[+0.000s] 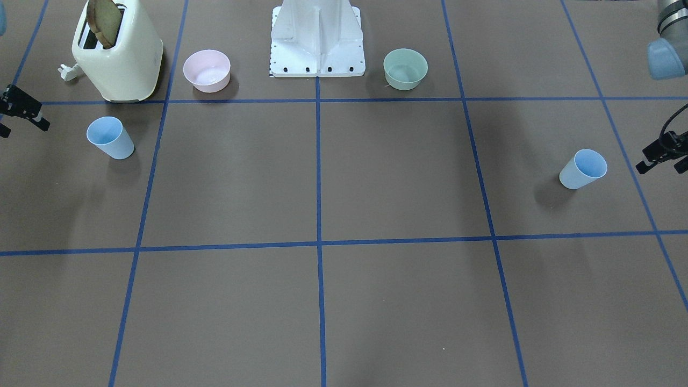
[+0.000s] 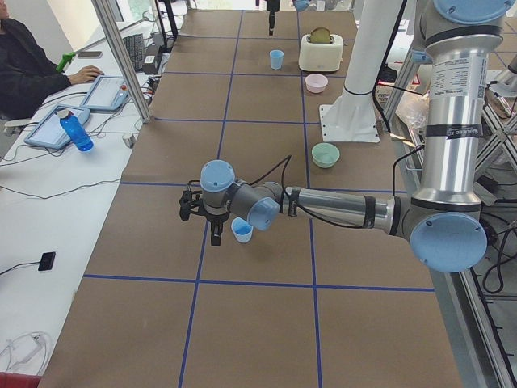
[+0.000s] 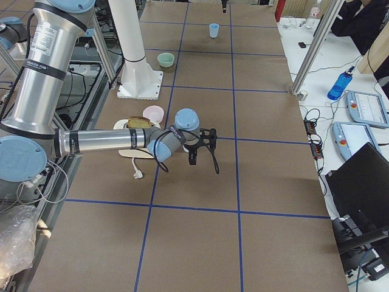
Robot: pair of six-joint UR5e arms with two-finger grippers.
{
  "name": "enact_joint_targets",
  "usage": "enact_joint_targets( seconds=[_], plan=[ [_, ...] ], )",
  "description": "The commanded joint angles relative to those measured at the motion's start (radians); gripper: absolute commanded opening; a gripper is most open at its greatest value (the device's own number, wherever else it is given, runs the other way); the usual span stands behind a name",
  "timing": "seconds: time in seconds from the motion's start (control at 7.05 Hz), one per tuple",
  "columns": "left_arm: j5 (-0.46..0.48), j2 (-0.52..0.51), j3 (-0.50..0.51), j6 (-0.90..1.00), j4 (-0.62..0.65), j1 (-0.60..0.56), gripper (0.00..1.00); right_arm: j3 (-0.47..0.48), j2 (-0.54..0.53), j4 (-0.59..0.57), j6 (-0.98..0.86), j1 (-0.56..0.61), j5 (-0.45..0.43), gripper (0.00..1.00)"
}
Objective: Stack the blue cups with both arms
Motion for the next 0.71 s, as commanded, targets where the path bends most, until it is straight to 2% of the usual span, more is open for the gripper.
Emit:
enact_joint_targets(
  seconds=[0.0, 0.28, 0.57],
  plan=[
    [0.0, 0.004, 0.017, -0.022, -0.043, 0.012, 0.98, 0.019, -0.029, 0.008, 0.033, -0.047, -0.024, 1.0],
    [0.0, 0.004, 0.017, -0.02, -0.044, 0.014, 0.98, 0.056, 0.0, 0.007, 0.161, -0.175, -0.137, 1.0],
    [0.0, 0.005, 0.025, -0.02, -0.081, 0.034, 0.98, 0.023, 0.038, 0.005, 0.163, -0.182, -0.149, 1.0]
  ],
)
